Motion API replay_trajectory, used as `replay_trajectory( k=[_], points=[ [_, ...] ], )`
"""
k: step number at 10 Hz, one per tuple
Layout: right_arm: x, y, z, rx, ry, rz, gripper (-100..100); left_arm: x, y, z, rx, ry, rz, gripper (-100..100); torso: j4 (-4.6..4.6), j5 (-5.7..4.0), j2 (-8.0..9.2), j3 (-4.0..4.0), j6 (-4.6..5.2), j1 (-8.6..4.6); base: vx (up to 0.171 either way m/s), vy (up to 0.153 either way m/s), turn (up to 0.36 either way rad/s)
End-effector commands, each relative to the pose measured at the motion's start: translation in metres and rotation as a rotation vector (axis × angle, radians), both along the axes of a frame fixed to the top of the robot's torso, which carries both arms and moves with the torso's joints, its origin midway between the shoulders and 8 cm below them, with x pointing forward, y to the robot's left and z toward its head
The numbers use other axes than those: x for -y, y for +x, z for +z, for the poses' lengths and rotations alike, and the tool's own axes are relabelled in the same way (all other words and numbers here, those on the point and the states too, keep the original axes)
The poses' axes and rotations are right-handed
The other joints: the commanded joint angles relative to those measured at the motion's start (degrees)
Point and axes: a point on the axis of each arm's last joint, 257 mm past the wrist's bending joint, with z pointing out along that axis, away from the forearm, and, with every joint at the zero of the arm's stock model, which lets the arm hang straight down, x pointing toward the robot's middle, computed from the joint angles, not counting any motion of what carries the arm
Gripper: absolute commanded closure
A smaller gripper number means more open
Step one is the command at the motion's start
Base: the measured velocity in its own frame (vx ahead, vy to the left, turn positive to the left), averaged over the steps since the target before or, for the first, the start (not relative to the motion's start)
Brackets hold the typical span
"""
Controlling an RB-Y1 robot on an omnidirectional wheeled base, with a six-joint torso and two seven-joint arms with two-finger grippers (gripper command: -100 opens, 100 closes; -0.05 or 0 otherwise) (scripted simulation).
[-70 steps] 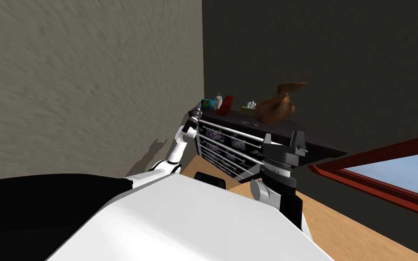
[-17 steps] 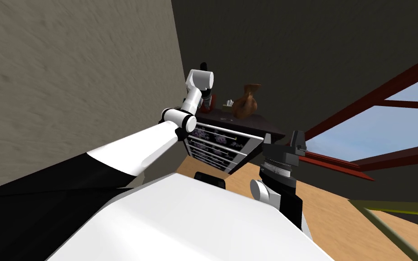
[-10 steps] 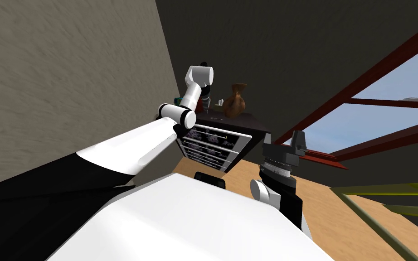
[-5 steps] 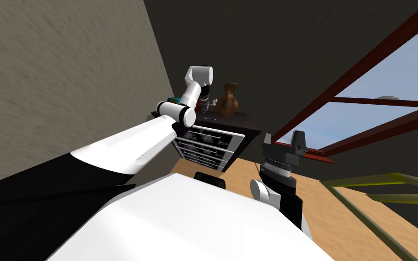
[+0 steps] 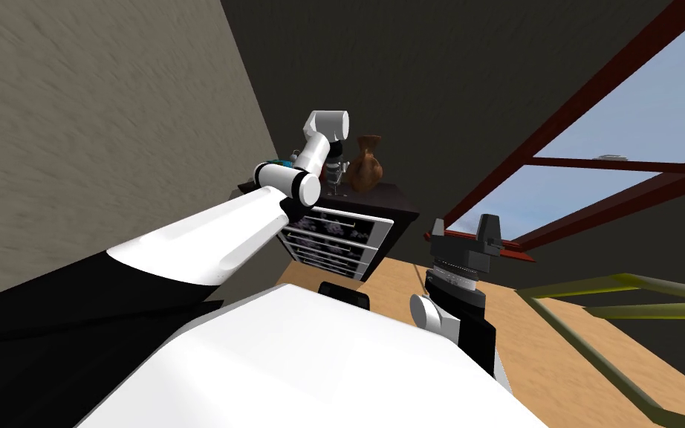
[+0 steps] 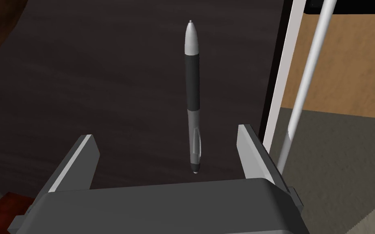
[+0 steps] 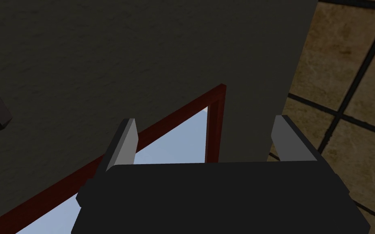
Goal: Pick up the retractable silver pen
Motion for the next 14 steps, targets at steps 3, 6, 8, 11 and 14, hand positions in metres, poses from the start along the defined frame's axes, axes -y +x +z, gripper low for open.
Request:
replay_trajectory(
  k=[3, 6, 8, 11, 14],
  points=[
    [0.000, 0.000, 0.000, 0.000, 0.000, 0.000, 0, 0.001, -0.011, -0.007, -0.049, 0.004, 0.001, -100, 0.00, 0.01, 0.02, 0.01, 0.00, 0.04, 0.010, -0.021, -0.011],
    [0.000, 0.000, 0.000, 0.000, 0.000, 0.000, 0, -0.001, -0.005, -0.029, -0.058, 0.004, 0.003, -100, 0.00, 0.05, 0.03, 0.01, -0.01, 0.16, 0.006, -0.001, -0.005],
    [0.000, 0.000, 0.000, 0.000, 0.000, 0.000, 0, 0.000, -0.007, -0.026, -0.058, 0.004, 0.002, 100, 0.01, 0.04, 0.02, 0.01, -0.01, 0.16, -0.004, -0.001, 0.005],
    [0.000, 0.000, 0.000, 0.000, 0.000, 0.000, 0, 0.001, -0.014, -0.039, -0.102, 0.006, -0.002, 100, 0.33, -0.10, -0.69, -0.19, 0.13, 0.19, -0.021, -0.003, 0.006],
    [0.000, 0.000, 0.000, 0.000, 0.000, 0.000, 0, -0.002, -0.003, -0.034, -0.059, 0.004, 0.003, 100, 0.22, -0.09, -0.94, -0.37, 0.12, 0.20, 0.009, 0.000, -0.007]
  ],
)
